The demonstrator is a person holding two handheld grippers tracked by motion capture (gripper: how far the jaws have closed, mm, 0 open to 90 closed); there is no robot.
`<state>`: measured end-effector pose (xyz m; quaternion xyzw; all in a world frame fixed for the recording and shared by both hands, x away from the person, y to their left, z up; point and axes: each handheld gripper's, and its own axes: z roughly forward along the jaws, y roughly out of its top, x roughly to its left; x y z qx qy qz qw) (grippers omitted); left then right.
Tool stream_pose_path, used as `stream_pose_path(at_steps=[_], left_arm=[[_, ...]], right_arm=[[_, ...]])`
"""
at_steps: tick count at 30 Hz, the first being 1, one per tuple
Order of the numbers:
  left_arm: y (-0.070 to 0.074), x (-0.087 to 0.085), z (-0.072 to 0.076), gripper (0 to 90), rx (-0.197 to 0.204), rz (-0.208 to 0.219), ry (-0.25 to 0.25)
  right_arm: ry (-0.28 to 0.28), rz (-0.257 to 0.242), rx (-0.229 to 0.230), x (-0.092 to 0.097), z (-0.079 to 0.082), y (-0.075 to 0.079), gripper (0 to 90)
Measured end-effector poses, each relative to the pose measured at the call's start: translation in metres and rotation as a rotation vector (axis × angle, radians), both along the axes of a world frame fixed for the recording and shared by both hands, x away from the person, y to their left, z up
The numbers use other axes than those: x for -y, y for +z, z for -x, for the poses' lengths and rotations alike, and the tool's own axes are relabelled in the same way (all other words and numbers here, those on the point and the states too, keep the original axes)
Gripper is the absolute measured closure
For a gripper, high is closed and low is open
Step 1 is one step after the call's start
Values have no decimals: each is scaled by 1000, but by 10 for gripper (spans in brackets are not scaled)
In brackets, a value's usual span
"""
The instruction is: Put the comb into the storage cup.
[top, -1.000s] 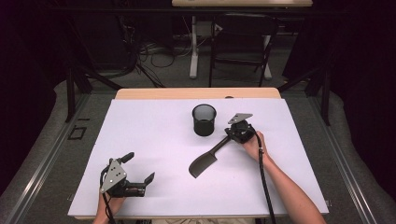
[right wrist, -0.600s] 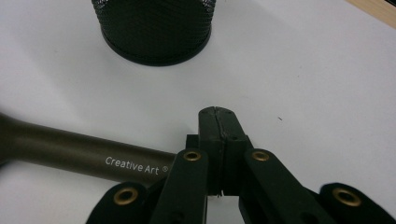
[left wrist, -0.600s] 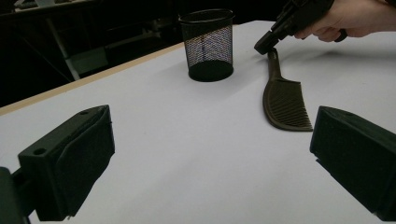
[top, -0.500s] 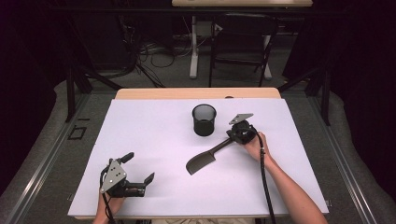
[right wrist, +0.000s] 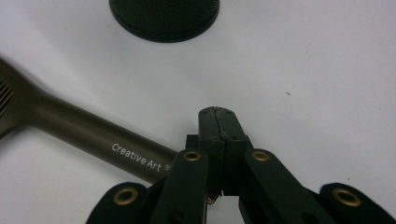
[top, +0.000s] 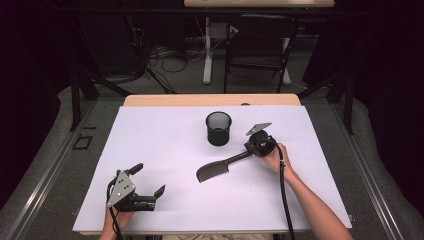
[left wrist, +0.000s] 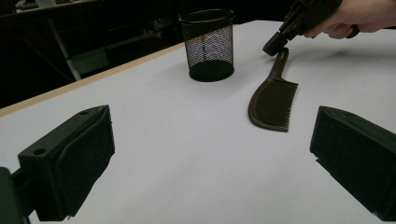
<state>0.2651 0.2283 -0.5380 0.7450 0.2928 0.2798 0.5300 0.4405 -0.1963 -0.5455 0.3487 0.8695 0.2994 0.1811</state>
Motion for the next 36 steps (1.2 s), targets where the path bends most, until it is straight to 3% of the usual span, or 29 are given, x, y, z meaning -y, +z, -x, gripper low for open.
stream_pose_path(at_steps=[20, 33, 35, 36], left_arm=[[0, 0, 0, 1, 3, -6, 2], [0, 1, 0, 0, 2, -9, 0], [0, 1, 0, 0, 3, -7, 1], [0, 1, 0, 1, 3, -8, 1]], right_arm=[[-1, 47, -41, 1, 14, 1, 900], [8, 53, -59, 2, 23, 1, 900], [1, 72, -85, 2, 25, 2, 900], [2, 38, -55, 2, 25, -1, 900]])
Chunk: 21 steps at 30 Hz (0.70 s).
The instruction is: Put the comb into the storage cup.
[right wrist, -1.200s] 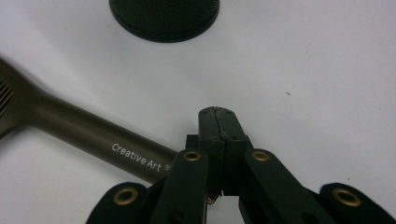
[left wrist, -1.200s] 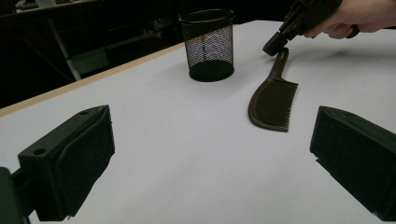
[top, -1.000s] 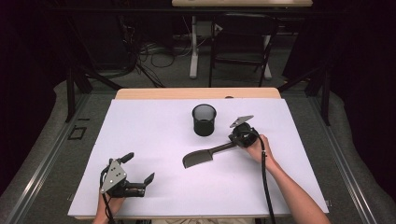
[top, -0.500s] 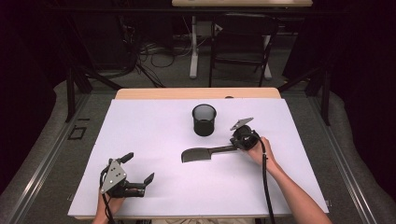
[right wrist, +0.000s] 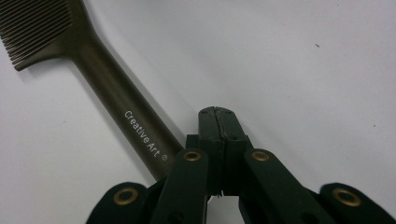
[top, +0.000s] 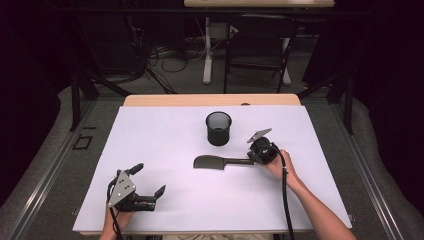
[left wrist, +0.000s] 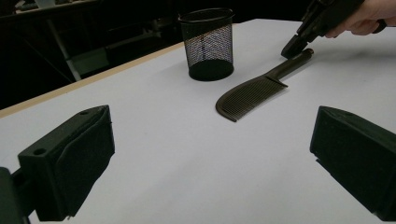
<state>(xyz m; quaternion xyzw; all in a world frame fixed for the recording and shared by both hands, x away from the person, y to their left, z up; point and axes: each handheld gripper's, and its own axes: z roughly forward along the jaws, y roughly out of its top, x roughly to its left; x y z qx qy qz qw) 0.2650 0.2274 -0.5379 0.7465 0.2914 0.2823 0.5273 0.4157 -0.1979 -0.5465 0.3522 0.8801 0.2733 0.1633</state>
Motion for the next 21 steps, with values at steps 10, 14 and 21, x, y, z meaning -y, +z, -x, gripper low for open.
stream_pose_path(at_steps=[10, 14, 21], left_arm=[[0, 0, 0, 0, -1, -1, -1], [0, 0, 0, 0, -1, -1, 0], [0, 0, 0, 0, -1, -2, -1]], right_arm=[[14, 26, -37, -1, 8, 3, 900], [23, 26, -40, -2, 9, 3, 900], [38, 31, -55, -3, 12, 4, 900]])
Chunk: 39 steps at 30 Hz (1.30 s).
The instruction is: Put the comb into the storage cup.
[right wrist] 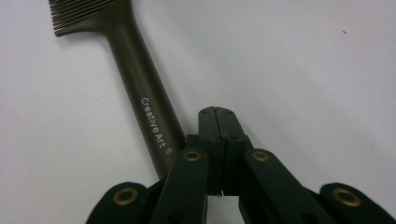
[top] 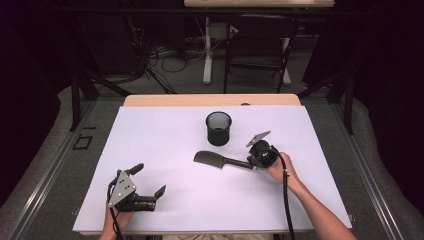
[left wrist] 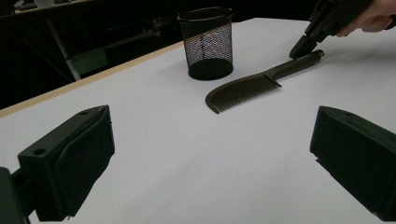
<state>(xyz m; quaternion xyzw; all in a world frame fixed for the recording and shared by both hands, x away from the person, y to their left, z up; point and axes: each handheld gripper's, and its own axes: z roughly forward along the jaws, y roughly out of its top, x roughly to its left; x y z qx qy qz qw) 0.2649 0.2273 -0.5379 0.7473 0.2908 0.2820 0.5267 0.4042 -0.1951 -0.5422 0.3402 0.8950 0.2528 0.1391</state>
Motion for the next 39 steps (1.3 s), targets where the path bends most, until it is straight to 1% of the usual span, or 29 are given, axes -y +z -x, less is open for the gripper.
stream_pose_path(at_steps=[5, 14, 22, 26, 29, 31, 33, 34, 35, 36, 37, 38, 39], left_arm=[[0, 0, 0, 0, -1, 2, 0], [0, 0, 0, 0, -1, 1, -2], [0, 0, 0, 0, 0, 1, -2], [0, 0, 0, 0, 1, 0, 0], [0, 0, 0, 0, 0, -1, -1], [0, 0, 0, 0, 1, -1, -2], [0, 0, 0, 0, 1, -1, -2], [0, 0, 0, 0, 1, -2, -1], [0, 0, 0, 0, 1, -1, -2], [0, 0, 0, 0, 1, 1, -2], [0, 0, 0, 0, 0, 0, -1], [0, 0, 0, 0, 0, 0, -2], [0, 0, 0, 0, 0, 1, -2]], right_arm=[[8, 6, -14, -3, 3, 1, 900], [32, 8, -21, -5, 4, 1, 900], [29, 2, -33, -6, 6, 3, 900], [28, 7, -43, -6, 6, 3, 900], [36, 9, -43, -6, 7, 4, 900], [32, 10, -45, -7, 7, 4, 900], [38, 10, -34, -6, 7, 5, 900], [26, 8, -35, -6, 7, 6, 898], [23, 0, -28, -5, 7, 8, 853], [24, -6, -25, -4, 6, 9, 839], [24, -7, -20, -3, 6, 10, 805], [17, -12, -14, -2, 6, 12, 748], [13, -20, -11, -1, 5, 13, 732]])
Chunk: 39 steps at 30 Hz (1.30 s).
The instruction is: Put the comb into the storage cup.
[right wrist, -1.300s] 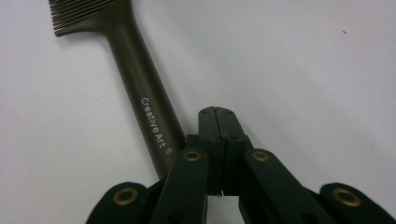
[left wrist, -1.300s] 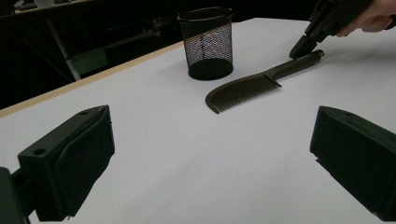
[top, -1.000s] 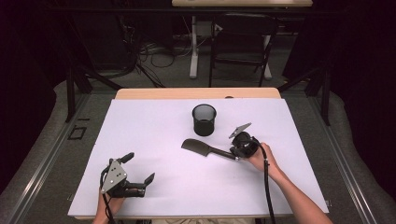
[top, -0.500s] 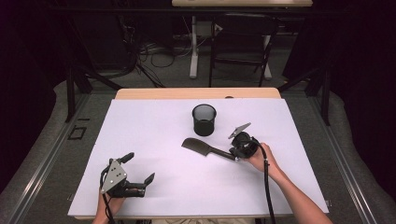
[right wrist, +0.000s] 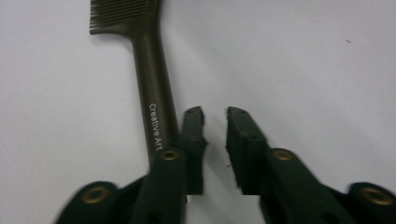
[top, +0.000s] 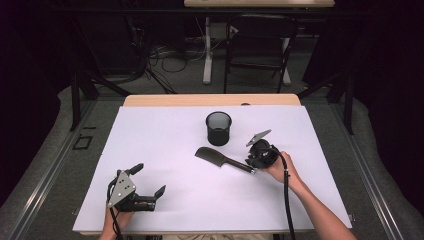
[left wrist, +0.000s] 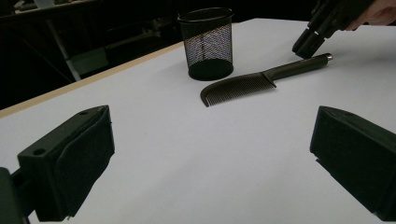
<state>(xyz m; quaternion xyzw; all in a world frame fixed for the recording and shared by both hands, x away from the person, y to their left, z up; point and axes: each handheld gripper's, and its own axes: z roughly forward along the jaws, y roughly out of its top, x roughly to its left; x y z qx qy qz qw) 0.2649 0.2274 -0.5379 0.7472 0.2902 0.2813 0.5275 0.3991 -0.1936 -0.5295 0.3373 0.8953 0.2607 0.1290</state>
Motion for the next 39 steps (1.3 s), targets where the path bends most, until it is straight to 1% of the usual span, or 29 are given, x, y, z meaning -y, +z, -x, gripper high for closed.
stream_pose_path(at_steps=[1, 2, 3, 4, 5, 6, 7, 9, 10, 12, 13, 14, 15, 16, 18, 21, 28, 29, 38, 39], left_arm=[[0, 0, 0, 0, 1, -1, 0], [0, 0, 0, 0, 1, -2, -1], [0, 0, 0, 0, 1, -2, -1], [0, 0, 0, 0, 2, -3, -2], [0, 0, 0, 0, 2, -5, -3], [0, 0, 0, 0, 2, -5, -3], [0, 0, 0, 0, 2, -5, -2], [0, 0, -1, 0, 2, -4, -4], [0, 0, -1, 0, 2, -5, -5], [0, 1, -1, 0, 1, -6, -7], [0, 1, -1, 0, 1, -4, -6], [0, 1, -1, 0, 1, -4, -7], [0, 1, -1, 0, 1, -4, -7], [0, 1, -1, 0, 0, -4, -7], [0, 1, -1, 0, -1, -4, -7], [0, 1, -1, 0, -1, -5, -6], [0, 2, -1, 0, -1, -6, -6], [0, 2, -1, 0, -1, -6, -5], [0, 1, -1, 0, -2, -7, -3], [0, 2, -1, 0, -2, -6, -3]], right_arm=[[-2, -3, -4, 1, 0, 1, 693], [-2, -3, 1, 2, -1, 2, 619], [-12, -10, 4, 2, -1, 3, 592], [-8, -14, 5, 3, -2, 5, 561], [-8, -15, 4, 3, -2, 5, 489], [-13, -11, 11, 4, -2, 7, 451], [-12, -11, 16, 4, -2, 8, 437], [1, -26, 12, 5, -3, 9, 350], [4, -30, 10, 5, -3, 11, 323], [12, -34, 17, 4, -2, 13, 232], [23, -34, 23, 4, -2, 15, 210], [29, -27, 17, 3, -2, 16, 183], [27, -36, 27, 3, -2, 17, 150], [35, -37, 31, 3, -2, 18, 139], [52, -31, 27, 2, -2, 19, 68], [63, -20, 24, -1, -3, 20, 5], [94, -13, 19, -10, -2, 21, 0], [106, -12, 23, -11, -3, 22, 0], [137, 17, 1, -26, -2, 22, 0], [148, 24, 2, -27, -2, 22, 0]])
